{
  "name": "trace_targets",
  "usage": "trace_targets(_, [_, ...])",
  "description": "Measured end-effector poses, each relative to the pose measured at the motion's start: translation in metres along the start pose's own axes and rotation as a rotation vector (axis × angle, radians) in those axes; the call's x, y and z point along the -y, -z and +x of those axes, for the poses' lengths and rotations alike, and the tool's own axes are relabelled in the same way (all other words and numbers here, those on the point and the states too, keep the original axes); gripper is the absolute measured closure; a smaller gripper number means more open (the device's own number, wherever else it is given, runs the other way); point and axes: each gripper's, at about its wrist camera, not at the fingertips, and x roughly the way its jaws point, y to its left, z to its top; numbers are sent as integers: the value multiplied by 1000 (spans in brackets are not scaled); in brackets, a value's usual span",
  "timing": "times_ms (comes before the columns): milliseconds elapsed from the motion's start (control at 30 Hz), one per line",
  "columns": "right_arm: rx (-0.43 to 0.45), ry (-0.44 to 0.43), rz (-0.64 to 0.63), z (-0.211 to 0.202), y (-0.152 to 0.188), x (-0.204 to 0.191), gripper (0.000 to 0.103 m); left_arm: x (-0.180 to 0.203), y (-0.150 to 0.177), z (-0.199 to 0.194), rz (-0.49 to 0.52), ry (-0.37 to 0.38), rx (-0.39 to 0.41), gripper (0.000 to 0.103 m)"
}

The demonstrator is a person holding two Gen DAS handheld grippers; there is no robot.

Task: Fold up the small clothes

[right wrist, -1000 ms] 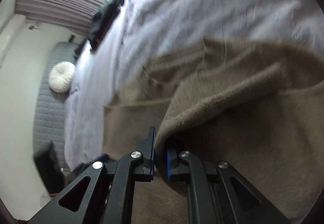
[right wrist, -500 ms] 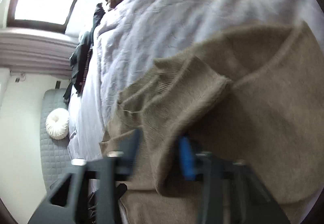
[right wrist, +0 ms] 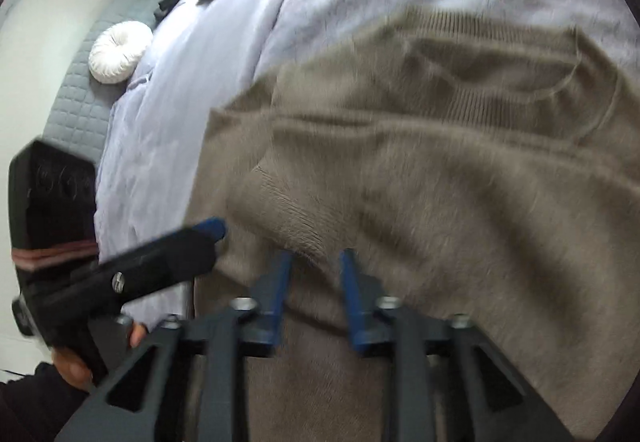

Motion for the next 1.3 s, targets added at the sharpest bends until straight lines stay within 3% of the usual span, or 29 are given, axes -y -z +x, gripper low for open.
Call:
trace_targets(200, [62,-78,149,-43,40,39,51,11,-1,17,18,8,-40,0])
trace_targets(267, [95,-116,266,-58,49,60,51,15,-3,21,11,17,-49,0])
trace_targets(500, [256,-198,709,-97,141,146,51,20,-8,34,-32,6,-43,2])
trace_targets(533, [291,-208,766,-101,154,160,51,20,-11,34,-34,-26,-27,13])
trace_targets(567, [325,-231,814,-103,162,170,51,20,-13,35,-33,-63,-12,33])
trace_targets(600, [355,-252,849,-106,169,177,51,20,-16,35,-31,-99,-6,45])
trace_targets(633, [398,-273,889,-108,174,185,51,18,-19,36,-30,-123,-2,74])
trace_targets(667, [430,-283,914,-110,177,190,51,14,-20,36,-30,-120,-4,89])
trace_targets(700, [450,-284,929,-110,176,193,51,11,-22,35,-38,-103,-9,89])
trace_targets(733, [471,-281,940,-111,174,195,60,9,-22,32,-43,-83,0,89])
trace_targets(767, [486,-266,938,-113,171,194,72,11,-20,25,-27,-71,14,89])
trace_targets(800, [489,-255,926,-112,165,188,96,13,-19,21,-12,-70,21,89])
trace_targets(933, [488,-202,770,-141,150,183,96,23,-1,1,96,-95,40,89])
trace_targets(1033, [435,-117,669,-152,143,187,96,15,9,8,108,-126,7,89])
trace_targets(1200, [334,-82,663,-135,151,205,96,3,21,20,99,-176,-22,88])
trace_targets(1300, [292,-73,631,-134,155,200,95,1,20,12,98,-236,-17,76])
